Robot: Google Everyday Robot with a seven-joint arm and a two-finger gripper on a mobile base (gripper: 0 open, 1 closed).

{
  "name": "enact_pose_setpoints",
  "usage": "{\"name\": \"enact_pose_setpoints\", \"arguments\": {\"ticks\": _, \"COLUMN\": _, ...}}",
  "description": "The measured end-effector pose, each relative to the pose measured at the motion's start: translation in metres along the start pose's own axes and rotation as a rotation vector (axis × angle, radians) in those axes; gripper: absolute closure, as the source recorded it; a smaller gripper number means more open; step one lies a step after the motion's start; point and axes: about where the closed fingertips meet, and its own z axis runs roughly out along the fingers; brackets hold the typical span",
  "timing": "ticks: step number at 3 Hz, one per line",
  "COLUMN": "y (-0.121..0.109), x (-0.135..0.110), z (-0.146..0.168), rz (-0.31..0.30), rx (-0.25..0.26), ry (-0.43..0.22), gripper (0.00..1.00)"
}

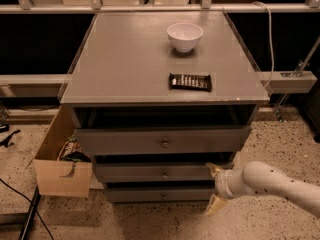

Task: Open middle drawer

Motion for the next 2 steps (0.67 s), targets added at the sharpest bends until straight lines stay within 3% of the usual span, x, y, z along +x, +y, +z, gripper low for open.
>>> {"name": "enact_pose_setpoints", "arguments": {"ticks": 2, "y": -0.025, "x": -0.009, "z": 0.023, "rz": -0.1, "rx": 0.069, "ry": -0.005, "gripper": 0.0}}
